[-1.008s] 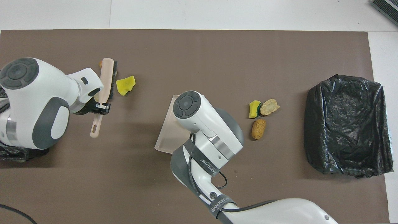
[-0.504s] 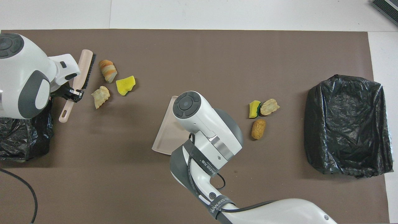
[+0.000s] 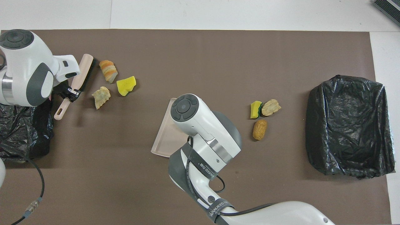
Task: Sweep and dump trash in bin
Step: 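Sweep the bread and sponge pieces toward the dustpan with the left gripper, then brush the gathered pieces into the dustpan with the left gripper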
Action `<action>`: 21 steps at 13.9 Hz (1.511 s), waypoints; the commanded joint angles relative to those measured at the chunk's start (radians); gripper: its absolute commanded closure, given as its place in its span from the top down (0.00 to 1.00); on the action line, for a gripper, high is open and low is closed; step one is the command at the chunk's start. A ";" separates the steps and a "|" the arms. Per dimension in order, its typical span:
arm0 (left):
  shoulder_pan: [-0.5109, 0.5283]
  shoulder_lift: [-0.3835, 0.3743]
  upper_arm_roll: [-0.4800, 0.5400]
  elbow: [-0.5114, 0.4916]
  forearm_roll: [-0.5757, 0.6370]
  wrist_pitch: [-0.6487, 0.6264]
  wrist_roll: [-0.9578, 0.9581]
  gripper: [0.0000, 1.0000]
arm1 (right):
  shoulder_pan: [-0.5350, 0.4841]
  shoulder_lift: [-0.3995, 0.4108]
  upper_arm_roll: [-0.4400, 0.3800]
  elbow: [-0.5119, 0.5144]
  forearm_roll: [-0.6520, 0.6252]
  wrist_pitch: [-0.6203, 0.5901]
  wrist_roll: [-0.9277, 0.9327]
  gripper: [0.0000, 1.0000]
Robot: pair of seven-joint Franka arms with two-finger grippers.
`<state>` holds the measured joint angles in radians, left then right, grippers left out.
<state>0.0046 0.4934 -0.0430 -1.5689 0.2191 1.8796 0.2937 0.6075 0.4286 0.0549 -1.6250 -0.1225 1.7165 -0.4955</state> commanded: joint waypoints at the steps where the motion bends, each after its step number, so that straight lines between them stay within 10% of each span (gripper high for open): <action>1: -0.006 0.030 -0.011 0.049 0.013 -0.071 0.060 0.00 | -0.005 -0.027 0.005 -0.029 0.021 0.011 -0.005 0.00; 21: -0.012 -0.223 -0.411 -0.264 -0.230 -0.255 -0.246 0.00 | -0.006 -0.025 0.005 -0.029 0.021 0.011 -0.006 0.00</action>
<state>-0.0099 0.3234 -0.4275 -1.7918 0.0086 1.6351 0.0942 0.6084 0.4283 0.0549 -1.6251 -0.1224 1.7165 -0.4955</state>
